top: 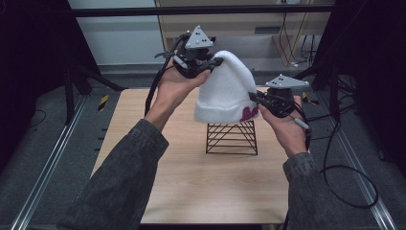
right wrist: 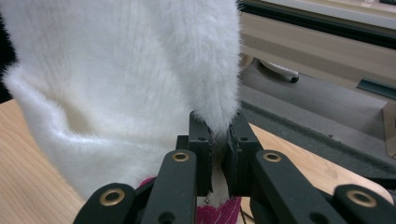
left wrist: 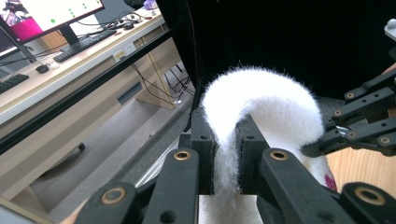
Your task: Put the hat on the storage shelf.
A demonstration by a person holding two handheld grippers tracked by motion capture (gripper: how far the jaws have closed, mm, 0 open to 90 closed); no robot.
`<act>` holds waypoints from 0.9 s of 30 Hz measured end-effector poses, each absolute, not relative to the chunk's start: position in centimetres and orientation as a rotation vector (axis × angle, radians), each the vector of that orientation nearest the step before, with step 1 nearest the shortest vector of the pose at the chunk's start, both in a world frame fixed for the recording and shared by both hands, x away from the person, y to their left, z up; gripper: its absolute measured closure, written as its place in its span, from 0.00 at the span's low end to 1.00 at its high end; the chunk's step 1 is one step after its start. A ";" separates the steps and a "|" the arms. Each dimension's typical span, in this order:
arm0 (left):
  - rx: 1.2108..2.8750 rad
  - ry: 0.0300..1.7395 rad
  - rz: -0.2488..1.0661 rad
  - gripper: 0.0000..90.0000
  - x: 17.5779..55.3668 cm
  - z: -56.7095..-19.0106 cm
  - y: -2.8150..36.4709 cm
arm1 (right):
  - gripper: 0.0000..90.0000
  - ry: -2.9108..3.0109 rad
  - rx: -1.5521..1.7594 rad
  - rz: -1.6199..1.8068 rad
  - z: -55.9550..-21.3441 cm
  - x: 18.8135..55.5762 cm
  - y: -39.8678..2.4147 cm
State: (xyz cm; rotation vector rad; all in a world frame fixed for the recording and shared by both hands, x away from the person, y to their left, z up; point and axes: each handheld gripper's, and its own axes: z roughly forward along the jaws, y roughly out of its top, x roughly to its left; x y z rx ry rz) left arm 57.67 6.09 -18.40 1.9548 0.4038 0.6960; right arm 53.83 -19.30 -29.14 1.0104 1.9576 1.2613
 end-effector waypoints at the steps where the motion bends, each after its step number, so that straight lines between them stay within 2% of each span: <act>1: 1.956 0.406 0.699 0.90 57.8 -18.5 5.9 | 0.92 1.955 1.015 1.263 -29.3 53.8 -19.4; 27: 2.005 0.415 0.676 0.89 58.3 -21.3 5.3 | 0.92 1.992 1.046 1.256 -32.7 53.5 -19.5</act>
